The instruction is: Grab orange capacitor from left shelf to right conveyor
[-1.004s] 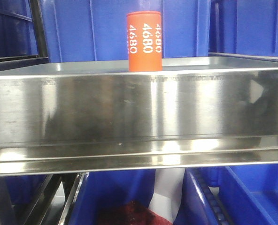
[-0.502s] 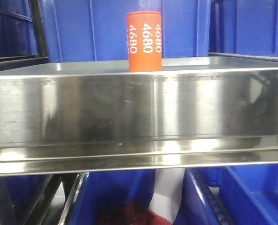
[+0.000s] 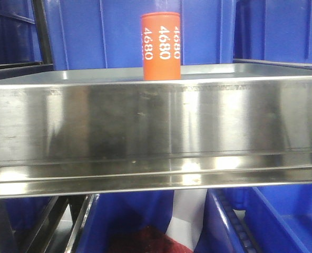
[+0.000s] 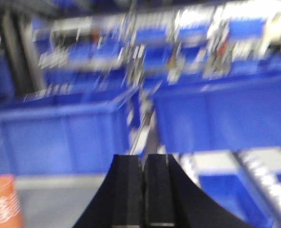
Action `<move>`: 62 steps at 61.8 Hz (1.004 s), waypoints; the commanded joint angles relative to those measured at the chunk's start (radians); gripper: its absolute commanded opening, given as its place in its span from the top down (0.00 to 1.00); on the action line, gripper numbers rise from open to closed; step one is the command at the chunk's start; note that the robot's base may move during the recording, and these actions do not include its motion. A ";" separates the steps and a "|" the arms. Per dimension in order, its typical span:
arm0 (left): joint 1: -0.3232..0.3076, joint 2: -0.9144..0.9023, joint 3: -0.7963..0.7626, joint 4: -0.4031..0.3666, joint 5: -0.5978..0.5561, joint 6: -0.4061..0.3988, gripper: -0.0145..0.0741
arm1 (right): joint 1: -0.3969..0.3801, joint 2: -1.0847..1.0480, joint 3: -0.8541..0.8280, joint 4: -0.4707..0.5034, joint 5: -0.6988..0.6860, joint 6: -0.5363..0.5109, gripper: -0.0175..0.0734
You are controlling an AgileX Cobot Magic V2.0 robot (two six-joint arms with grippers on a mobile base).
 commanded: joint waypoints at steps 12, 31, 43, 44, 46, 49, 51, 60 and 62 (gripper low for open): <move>-0.002 0.010 -0.008 -0.005 -0.090 0.000 0.95 | 0.238 0.402 -0.257 -0.015 0.011 -0.050 0.67; -0.002 0.010 -0.008 -0.005 -0.090 0.000 0.95 | 0.380 0.762 -0.393 -0.013 -0.058 -0.048 0.13; -0.002 0.010 -0.008 -0.005 -0.090 0.000 0.95 | 0.433 0.878 -0.400 0.014 -0.123 -0.046 0.13; -0.002 0.010 -0.008 -0.005 -0.090 0.000 0.95 | 0.434 0.885 -0.400 0.014 -0.129 -0.046 0.13; -0.002 0.010 -0.008 -0.005 -0.090 0.000 0.95 | 0.434 0.902 -0.400 0.014 -0.141 -0.046 0.13; -0.002 0.010 -0.008 -0.005 -0.090 0.000 0.95 | 0.434 0.930 -0.400 0.014 -0.166 -0.046 0.13; -0.002 0.010 -0.008 -0.005 -0.090 0.000 0.95 | 0.434 0.950 -0.400 0.014 -0.178 -0.046 0.13; -0.002 0.010 -0.008 -0.005 -0.090 0.000 0.95 | 0.434 1.017 -0.400 0.016 -0.229 -0.034 0.13; -0.002 0.010 -0.008 -0.005 -0.090 0.000 0.95 | 0.434 1.033 -0.400 0.016 -0.242 -0.030 0.13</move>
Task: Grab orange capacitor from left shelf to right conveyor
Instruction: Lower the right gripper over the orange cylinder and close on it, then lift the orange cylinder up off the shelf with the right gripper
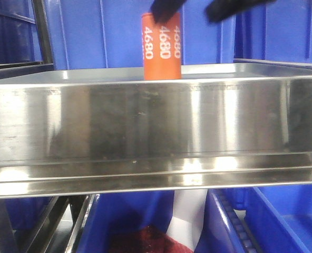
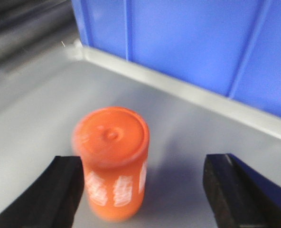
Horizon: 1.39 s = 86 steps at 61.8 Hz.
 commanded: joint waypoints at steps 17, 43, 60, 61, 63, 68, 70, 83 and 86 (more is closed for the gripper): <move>-0.002 0.010 -0.008 -0.005 -0.090 0.000 0.95 | 0.000 0.093 -0.041 -0.002 -0.232 0.009 0.13; -0.002 0.010 -0.008 -0.005 -0.090 0.000 0.95 | -0.003 0.143 -0.041 -0.002 -0.331 0.033 0.76; -0.002 0.010 -0.008 -0.005 -0.090 0.000 0.95 | 0.001 0.049 -0.037 -0.002 -0.222 0.033 0.75; -0.002 0.010 -0.008 -0.005 -0.090 0.000 0.95 | 0.001 0.038 -0.034 -0.002 -0.203 0.033 0.75; -0.002 0.010 -0.008 -0.005 -0.090 0.000 0.95 | 0.001 0.005 -0.025 -0.002 -0.189 0.033 0.75; -0.002 0.010 -0.008 -0.005 -0.090 0.000 0.95 | 0.001 -0.074 0.030 -0.017 -0.203 0.032 0.75; -0.002 0.010 -0.008 -0.005 -0.090 0.000 0.95 | 0.001 -0.119 0.057 -0.026 -0.230 0.032 0.75; -0.002 0.010 -0.008 -0.005 -0.090 0.000 0.95 | 0.001 -0.409 0.283 -0.039 -0.273 0.033 0.75; -0.002 0.010 -0.008 -0.005 -0.090 0.000 0.95 | 0.001 -0.484 0.327 -0.039 -0.267 0.033 0.75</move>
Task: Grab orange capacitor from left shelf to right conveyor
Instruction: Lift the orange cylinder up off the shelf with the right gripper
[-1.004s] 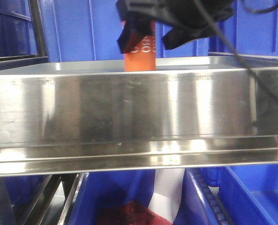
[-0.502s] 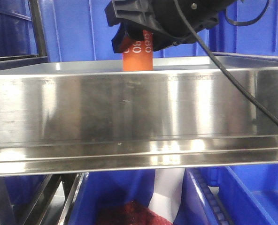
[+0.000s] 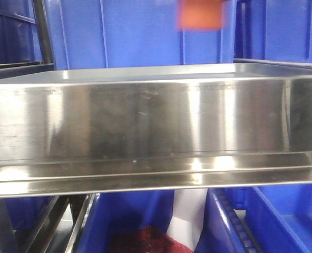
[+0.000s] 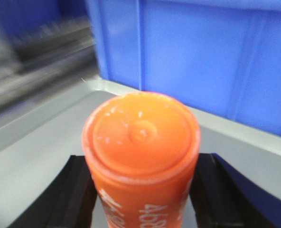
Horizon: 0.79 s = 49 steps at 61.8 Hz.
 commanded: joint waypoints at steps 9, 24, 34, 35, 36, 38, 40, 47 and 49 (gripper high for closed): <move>-0.002 0.010 -0.008 -0.005 -0.090 0.000 0.95 | 0.001 -0.342 0.170 -0.014 -0.080 -0.001 0.75; -0.002 0.010 -0.008 -0.005 -0.090 0.000 0.95 | 0.001 -0.653 0.317 -0.014 -0.016 -0.001 0.75; -0.002 0.010 -0.008 -0.005 -0.090 0.000 0.95 | 0.001 -0.802 0.376 -0.014 0.074 -0.001 0.75; -0.002 0.010 -0.008 -0.005 -0.090 0.000 0.95 | 0.001 -0.818 0.379 -0.015 0.081 -0.001 0.75; -0.002 0.010 -0.008 -0.005 -0.090 0.000 0.95 | 0.001 -0.828 0.381 -0.016 0.092 -0.001 0.75; -0.002 0.010 -0.008 -0.005 -0.090 0.000 0.95 | 0.001 -0.849 0.383 -0.018 0.104 -0.001 0.75; -0.002 0.010 -0.008 -0.005 -0.090 0.000 0.95 | 0.001 -0.862 0.383 -0.018 0.114 -0.001 0.75; -0.002 0.010 -0.008 -0.005 -0.090 0.000 0.95 | 0.001 -0.886 0.383 -0.018 0.123 -0.001 0.75; -0.002 0.010 -0.008 -0.005 -0.090 0.000 0.95 | 0.001 -0.885 0.383 -0.018 0.122 -0.001 0.75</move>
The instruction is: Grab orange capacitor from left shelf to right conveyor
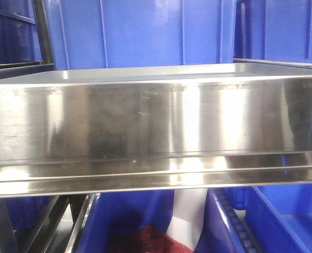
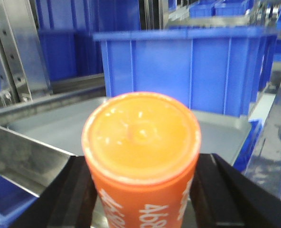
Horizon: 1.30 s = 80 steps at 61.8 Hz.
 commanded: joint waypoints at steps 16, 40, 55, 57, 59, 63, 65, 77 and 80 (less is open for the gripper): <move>-0.002 0.010 -0.008 -0.005 -0.090 0.000 0.95 | 0.001 0.005 -0.027 -0.015 -0.077 -0.001 0.75; -0.002 0.010 -0.008 -0.005 -0.090 0.000 0.95 | 0.001 0.005 -0.027 -0.015 -0.077 -0.001 0.75; -0.002 0.010 -0.008 -0.005 -0.090 0.000 0.95 | 0.001 0.005 -0.027 -0.015 -0.077 -0.001 0.75; -0.002 0.010 -0.008 -0.005 -0.090 0.000 0.95 | 0.001 0.005 -0.027 -0.015 -0.077 -0.001 0.75; -0.002 0.010 -0.008 -0.005 -0.090 0.000 0.95 | 0.001 0.005 -0.027 -0.015 -0.077 -0.001 0.75; -0.002 0.010 -0.008 -0.005 -0.090 0.000 0.95 | 0.001 0.005 -0.027 -0.015 -0.077 -0.001 0.75; -0.002 0.010 -0.008 -0.005 -0.090 0.000 0.95 | 0.001 0.005 -0.027 -0.015 -0.077 -0.001 0.75; -0.002 0.010 -0.008 -0.005 -0.090 0.000 0.95 | 0.001 0.005 -0.027 -0.015 -0.077 -0.001 0.75; -0.002 0.010 -0.008 -0.005 -0.090 0.000 0.95 | 0.001 0.005 -0.027 -0.015 -0.077 -0.001 0.75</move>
